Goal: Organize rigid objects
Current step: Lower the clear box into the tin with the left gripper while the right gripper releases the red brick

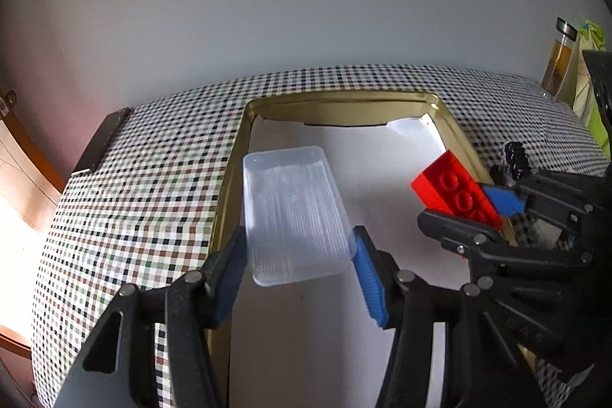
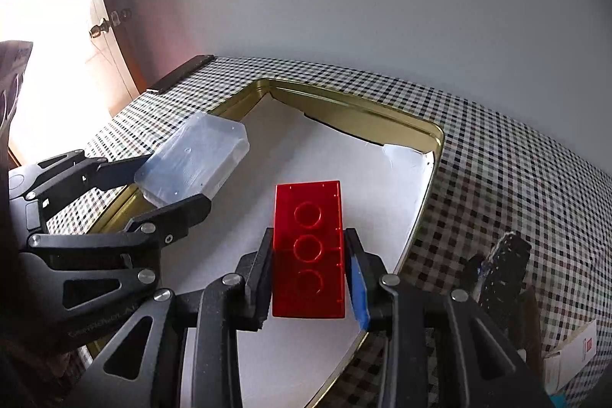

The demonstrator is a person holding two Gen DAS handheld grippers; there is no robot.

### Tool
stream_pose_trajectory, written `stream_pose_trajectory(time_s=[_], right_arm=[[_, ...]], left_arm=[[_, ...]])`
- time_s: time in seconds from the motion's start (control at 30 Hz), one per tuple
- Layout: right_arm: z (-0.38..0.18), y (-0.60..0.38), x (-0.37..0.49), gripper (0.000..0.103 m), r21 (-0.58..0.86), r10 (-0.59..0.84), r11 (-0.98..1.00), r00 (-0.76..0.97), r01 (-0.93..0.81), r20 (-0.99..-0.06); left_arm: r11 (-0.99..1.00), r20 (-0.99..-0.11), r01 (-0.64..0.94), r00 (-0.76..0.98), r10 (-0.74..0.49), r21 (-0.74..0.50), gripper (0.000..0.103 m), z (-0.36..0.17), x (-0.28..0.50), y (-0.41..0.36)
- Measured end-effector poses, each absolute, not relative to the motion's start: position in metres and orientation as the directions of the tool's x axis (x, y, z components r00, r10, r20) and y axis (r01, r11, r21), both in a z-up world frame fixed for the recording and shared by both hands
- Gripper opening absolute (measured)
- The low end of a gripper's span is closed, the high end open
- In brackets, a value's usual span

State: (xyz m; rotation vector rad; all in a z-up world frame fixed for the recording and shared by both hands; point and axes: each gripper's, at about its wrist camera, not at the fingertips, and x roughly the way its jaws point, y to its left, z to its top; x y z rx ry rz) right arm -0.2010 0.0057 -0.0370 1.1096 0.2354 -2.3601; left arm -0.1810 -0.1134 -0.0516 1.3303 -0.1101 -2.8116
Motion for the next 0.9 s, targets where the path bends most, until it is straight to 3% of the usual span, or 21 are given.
stream_pose_trajectory(time_s=[0.2, 0.63, 0.9], right_arm=[[-0.037, 0.007, -0.203, 0.036, 0.073, -0.379, -0.857, -0.529, 0.510, -0.760], [-0.026, 0.020, -0.193, 0.052, 0.132, -0.418, -0.873, -0.580, 0.470, -0.699], [-0.023, 0.030, -0.175, 0.057, 0.163, -0.448, -0.866, -0.590, 0.472, -0.672]], left_arm=[[-0.997, -0.769, 0.017, -0.635, -0.068, 0.074, 0.055, -0.053, -0.181, -0.117], [-0.998, -0.729, 0.066, -0.682, -0.056, 0.015, 0.082, -0.039, -0.162, -0.123], [-0.995, -0.706, 0.102, -0.705, -0.071, -0.001, 0.084, -0.040, -0.141, -0.123]])
